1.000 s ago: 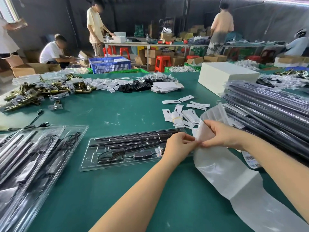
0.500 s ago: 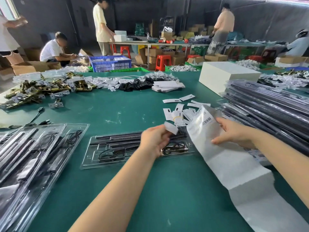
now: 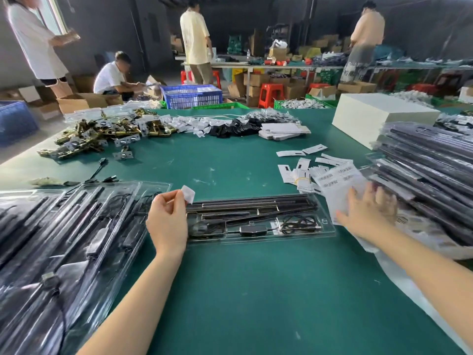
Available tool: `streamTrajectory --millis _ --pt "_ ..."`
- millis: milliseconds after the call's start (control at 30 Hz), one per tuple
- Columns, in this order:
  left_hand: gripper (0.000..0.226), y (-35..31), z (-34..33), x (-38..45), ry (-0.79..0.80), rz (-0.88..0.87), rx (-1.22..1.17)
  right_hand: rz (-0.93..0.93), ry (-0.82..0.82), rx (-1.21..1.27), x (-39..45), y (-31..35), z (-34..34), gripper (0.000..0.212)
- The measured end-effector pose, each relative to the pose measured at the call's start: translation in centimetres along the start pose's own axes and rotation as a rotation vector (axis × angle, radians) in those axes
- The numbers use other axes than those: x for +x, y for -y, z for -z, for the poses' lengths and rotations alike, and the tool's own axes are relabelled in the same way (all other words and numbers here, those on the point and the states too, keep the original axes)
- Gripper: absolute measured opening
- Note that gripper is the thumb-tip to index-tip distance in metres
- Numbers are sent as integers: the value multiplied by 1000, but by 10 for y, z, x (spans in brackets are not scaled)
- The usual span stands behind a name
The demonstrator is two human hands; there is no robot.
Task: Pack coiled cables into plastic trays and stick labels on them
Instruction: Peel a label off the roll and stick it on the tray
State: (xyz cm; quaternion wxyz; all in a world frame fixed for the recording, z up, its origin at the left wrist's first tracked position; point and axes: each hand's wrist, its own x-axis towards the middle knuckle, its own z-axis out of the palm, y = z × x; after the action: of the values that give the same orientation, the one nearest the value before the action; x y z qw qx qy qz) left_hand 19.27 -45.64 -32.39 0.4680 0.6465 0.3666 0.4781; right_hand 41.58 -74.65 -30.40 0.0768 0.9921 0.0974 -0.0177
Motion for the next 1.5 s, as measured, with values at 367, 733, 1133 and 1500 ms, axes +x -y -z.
streamTrajectory --millis 367,733,1133,1500 --pt "18 2 5 -15 50 -362 31 435 -359 839 -90 136 30 23" --pt "4 14 2 -9 58 -689 265 194 170 1544 -115 217 33 24" --pt "76 20 5 -7 570 -374 750 152 24 1618 -101 199 13 14" --pt "18 24 -2 -6 455 -268 368 377 -85 1282 -93 181 -2 16"
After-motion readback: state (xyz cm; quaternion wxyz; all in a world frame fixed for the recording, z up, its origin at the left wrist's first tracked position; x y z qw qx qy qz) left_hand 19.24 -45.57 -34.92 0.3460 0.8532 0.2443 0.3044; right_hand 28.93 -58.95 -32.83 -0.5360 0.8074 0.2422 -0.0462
